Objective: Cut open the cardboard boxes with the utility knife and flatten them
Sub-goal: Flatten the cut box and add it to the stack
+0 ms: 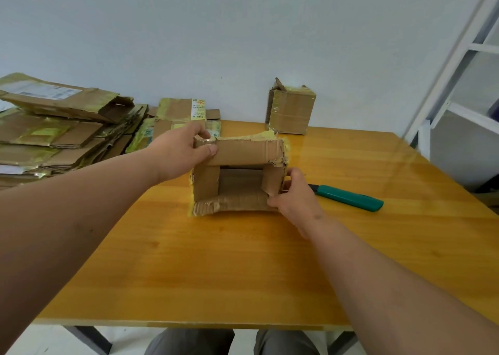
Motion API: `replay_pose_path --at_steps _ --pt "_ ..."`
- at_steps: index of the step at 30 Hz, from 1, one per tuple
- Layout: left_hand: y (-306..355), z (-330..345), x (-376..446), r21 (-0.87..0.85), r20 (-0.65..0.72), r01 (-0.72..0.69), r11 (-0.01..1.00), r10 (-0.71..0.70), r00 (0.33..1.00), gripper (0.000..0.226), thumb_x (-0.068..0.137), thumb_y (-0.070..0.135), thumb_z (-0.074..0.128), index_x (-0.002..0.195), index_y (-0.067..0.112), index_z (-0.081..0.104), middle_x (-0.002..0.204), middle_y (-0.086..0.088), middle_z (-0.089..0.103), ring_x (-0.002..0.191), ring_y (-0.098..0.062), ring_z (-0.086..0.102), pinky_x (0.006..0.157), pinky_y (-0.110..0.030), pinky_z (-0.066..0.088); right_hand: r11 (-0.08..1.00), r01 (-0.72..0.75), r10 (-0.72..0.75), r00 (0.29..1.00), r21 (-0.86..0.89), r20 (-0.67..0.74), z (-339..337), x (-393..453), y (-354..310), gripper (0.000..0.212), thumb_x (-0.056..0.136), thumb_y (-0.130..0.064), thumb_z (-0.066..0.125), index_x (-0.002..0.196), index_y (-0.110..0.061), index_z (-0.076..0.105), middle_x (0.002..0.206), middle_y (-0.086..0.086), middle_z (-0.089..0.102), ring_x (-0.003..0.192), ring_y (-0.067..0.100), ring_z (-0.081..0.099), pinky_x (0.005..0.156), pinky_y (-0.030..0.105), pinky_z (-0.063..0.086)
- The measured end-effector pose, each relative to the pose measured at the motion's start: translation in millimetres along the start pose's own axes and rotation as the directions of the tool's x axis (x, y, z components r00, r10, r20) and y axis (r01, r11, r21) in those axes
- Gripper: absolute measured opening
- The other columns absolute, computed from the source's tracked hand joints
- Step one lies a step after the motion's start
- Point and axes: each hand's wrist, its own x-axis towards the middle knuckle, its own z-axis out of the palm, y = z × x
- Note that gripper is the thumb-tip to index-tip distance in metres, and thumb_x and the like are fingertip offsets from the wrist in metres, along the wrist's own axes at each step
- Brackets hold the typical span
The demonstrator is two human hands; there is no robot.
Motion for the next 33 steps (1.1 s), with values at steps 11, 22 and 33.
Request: replay_pose_path --at_steps 11,22,33 --pt "9 9 0 0.213 -0.041 -0.122 0.969 0.134 0.990 0.022 0.102 0.034 0.041 0.124 0.033 0.043 0.108 -0.002 0.064 0.086 -0.023 0.061 0.069 -0.035 0.052 0.994 0.057 -0.081 0.955 -0.091 -0.285 9 11 -18 0.051 0.082 -0.059 0.067 0.107 -0.028 0.034 0.103 -0.005 0.057 0.095 0.020 0.058 0.089 0.046 0.048" --pt "12 7 14 0.223 -0.034 -0.055 0.973 0.064 0.997 0.021 0.101 0.033 0.042 0.118 0.030 0.054 0.085 0.008 0.059 0.072 -0.012 0.054 0.057 -0.026 0.038 0.959 0.109 -0.215 0.879 -0.260 -0.425 13 19 -26 0.060 0.079 -0.061 0.072 0.112 -0.025 0.038 0.103 -0.009 0.058 0.088 0.017 0.055 0.084 0.041 0.031" --pt "18 0 25 0.098 -0.047 -0.025 0.995 0.030 0.998 0.014 0.098 0.030 0.050 0.109 0.029 0.059 0.083 0.003 0.057 0.074 -0.019 0.054 0.058 -0.027 0.040 0.938 0.048 -0.205 0.874 -0.343 -0.440 15 22 -29 0.071 0.086 -0.037 0.070 0.139 -0.025 0.024 0.130 0.002 0.047 0.094 0.019 0.052 0.094 0.040 0.032"
